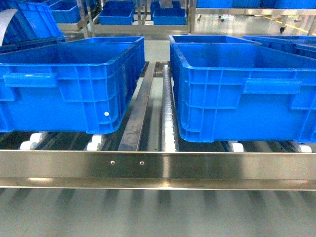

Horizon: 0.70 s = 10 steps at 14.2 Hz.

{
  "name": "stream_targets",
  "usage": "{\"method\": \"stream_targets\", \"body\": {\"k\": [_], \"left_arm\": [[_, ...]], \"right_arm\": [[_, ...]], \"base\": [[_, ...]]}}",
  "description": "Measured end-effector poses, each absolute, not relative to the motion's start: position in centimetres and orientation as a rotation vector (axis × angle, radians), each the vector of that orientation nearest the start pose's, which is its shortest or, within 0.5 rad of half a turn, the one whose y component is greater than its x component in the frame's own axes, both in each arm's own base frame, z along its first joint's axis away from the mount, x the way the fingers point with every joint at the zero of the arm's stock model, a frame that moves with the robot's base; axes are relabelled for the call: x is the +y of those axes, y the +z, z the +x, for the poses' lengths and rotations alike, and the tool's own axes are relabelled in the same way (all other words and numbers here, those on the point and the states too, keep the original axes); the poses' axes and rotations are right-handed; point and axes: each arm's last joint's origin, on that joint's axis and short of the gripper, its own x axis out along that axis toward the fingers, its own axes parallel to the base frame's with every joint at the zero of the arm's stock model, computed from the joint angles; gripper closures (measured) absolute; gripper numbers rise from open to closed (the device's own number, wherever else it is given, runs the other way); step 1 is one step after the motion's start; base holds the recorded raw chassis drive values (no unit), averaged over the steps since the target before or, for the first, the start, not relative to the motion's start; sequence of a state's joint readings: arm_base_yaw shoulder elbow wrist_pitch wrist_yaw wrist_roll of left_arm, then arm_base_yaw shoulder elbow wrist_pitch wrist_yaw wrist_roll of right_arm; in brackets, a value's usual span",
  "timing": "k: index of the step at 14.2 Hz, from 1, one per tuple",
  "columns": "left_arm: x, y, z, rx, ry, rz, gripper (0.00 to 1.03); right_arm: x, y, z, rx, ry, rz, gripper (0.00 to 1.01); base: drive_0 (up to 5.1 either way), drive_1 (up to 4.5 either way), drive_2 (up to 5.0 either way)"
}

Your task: Sort blue parts and orange caps into right shelf containers

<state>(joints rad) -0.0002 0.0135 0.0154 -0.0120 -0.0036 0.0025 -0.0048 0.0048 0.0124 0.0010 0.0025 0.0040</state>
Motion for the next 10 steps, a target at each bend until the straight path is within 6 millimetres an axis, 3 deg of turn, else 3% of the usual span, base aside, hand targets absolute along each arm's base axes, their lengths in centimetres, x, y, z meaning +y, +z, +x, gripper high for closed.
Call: {"method": "stream_targets", "body": {"k": [6, 7, 10], "left_arm": [[0.01, 16.75, 9.74, 0.0, 0.001, 0.003, 1.01], [0.01, 16.75, 9.74, 0.0, 0.002, 0.002, 0.97], [0.01, 16.75, 9.74, 0.0, 0.002, 0.002, 0.57]], "right_arm": [[-0.05, 16.69, 9.72, -0.002, -0.007, 0.004, 0.99], [-0.05, 16.69, 9.72, -0.002, -0.007, 0.004, 0.93], [-0.05, 16.69, 9.72, -0.002, -0.007, 0.004, 0.54]], "base": [[0.0, 0.0, 0.0], [0.0, 0.0, 0.0], [0.0, 0.0, 0.0]]}}
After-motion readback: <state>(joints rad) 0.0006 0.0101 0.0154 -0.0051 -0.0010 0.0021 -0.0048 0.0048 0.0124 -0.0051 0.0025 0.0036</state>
